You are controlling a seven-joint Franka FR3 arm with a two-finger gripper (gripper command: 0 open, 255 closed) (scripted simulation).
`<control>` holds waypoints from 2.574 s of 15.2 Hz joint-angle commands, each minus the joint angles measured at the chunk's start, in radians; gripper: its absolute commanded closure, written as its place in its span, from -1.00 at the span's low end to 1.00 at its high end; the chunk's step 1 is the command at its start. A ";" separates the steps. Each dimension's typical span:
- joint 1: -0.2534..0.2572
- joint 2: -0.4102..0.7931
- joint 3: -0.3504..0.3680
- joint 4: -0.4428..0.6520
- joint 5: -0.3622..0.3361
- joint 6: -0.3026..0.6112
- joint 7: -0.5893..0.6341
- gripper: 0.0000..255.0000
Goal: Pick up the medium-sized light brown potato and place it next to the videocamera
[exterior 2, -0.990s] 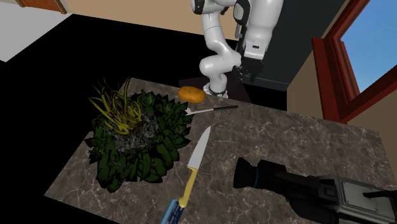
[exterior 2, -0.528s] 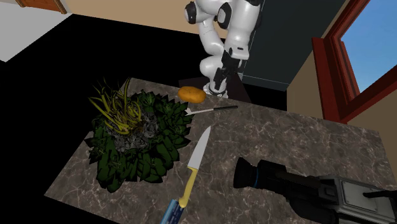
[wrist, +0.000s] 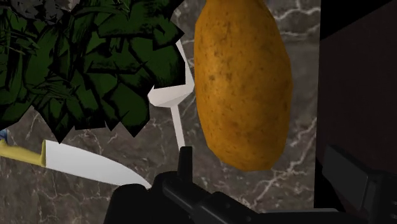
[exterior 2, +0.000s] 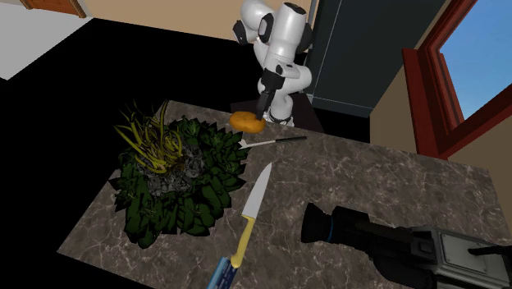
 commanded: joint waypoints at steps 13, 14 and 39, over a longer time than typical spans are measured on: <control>-0.023 -0.005 -0.102 -0.073 -0.100 0.083 -0.014 -1.00; -0.023 -0.005 -0.102 -0.073 -0.100 0.083 -0.014 -1.00; 0.034 0.115 -0.010 0.152 -0.008 -0.016 -0.043 1.00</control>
